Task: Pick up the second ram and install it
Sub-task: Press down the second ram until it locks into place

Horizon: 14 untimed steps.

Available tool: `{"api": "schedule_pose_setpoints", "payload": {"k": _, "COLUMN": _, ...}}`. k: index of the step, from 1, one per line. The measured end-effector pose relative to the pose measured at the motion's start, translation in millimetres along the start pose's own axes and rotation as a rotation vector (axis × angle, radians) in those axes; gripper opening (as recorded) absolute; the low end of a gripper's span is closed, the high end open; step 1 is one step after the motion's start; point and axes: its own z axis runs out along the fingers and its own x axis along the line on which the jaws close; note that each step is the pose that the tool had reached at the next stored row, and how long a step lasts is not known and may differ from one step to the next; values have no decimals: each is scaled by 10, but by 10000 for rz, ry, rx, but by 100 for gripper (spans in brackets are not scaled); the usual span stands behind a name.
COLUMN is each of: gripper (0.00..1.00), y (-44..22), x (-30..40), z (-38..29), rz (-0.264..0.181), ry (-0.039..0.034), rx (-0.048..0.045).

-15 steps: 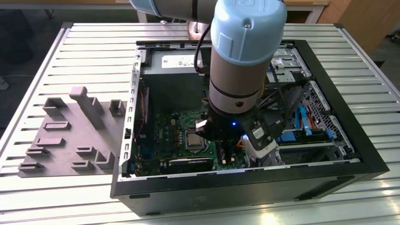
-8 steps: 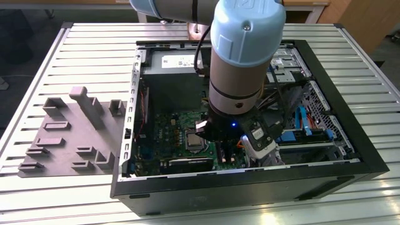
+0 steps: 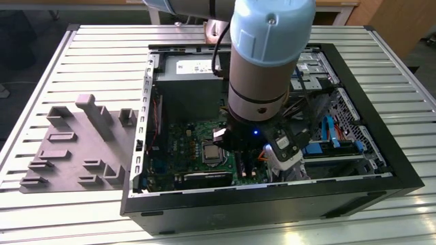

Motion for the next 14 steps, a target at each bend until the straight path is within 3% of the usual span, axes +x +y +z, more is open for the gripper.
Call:
{"api": "schedule_pose_setpoints", "payload": {"k": 3, "gripper": 11, "y": 5, "x": -6, "z": -121, "rz": 0, "ry": 0, "rx": 3}}
{"api": "schedule_pose_setpoints", "payload": {"k": 4, "gripper": 11, "y": 6, "x": -7, "z": -135, "rz": -1, "ry": 0, "rx": 1}}
{"api": "schedule_pose_setpoints", "payload": {"k": 8, "gripper": 11, "y": 9, "x": -7, "z": -133, "rz": 0, "ry": 0, "rx": -18}}
{"api": "schedule_pose_setpoints", "payload": {"k": 11, "gripper": 11, "y": 65, "x": -5, "z": -125, "rz": 2, "ry": 1, "rx": -50}}
{"api": "schedule_pose_setpoints", "payload": {"k": 14, "gripper": 11, "y": 118, "x": -3, "z": -122, "rz": 7, "ry": -6, "rx": -146}}
